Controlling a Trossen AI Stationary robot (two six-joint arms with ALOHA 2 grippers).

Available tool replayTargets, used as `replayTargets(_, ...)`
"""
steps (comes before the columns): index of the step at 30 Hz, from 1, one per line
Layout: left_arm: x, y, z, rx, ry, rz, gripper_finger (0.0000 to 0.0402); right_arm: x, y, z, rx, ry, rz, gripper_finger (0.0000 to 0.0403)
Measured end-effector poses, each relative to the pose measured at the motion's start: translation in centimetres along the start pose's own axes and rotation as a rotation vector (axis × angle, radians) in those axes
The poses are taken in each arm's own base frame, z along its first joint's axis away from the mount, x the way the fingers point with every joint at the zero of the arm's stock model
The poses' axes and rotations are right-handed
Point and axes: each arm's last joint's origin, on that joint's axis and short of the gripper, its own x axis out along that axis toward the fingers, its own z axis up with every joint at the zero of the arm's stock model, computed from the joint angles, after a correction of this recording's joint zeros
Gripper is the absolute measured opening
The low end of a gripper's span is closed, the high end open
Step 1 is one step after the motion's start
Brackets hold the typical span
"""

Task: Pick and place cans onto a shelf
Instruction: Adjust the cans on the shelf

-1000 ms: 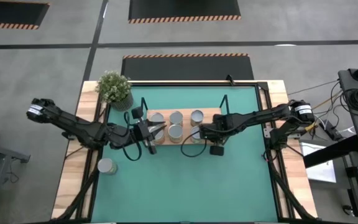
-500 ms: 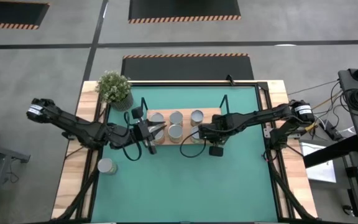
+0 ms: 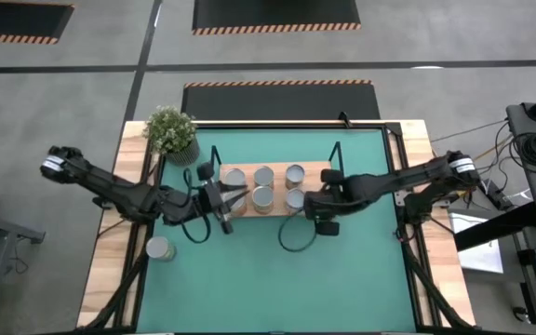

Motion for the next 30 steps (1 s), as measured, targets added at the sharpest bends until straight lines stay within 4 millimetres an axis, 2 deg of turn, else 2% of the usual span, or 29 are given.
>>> replayTargets(9, -3.6, -3.3, 1.6, -0.204, -0.043, -0.195, 0.0038, -4.8, 3.6, -1.4, -0.093, -0.327, -0.205, 0.0012)
replayTargets(13, -5.5, -5.1, 0.2, -0.304, 0.067, -0.286, 0.0038, -7.0, 5.5, -2.3, -0.128, -0.509, -0.246, 0.0012)
replayTargets(18, -7.2, -7.1, -2.8, -0.422, 0.347, -0.382, 0.0038, -8.5, 7.2, -3.4, -0.186, -0.661, -0.211, 0.0012)
replayTargets(23, -7.0, -8.8, -6.3, -0.482, 0.553, -0.259, 0.0038, -8.1, 8.1, -4.1, -0.22, -0.68, -0.19, 0.0012)
replayTargets(26, -6.2, -9.7, -7.5, -0.478, 0.585, -0.198, 0.0038, -7.5, 8.2, -4.5, -0.231, -0.664, -0.191, 0.0012)
replayTargets(30, -4.9, -10.8, -8.6, -0.446, 0.589, -0.137, 0.0038, -8.2, 7.9, -4.5, -0.235, -0.689, -0.189, 0.0012)
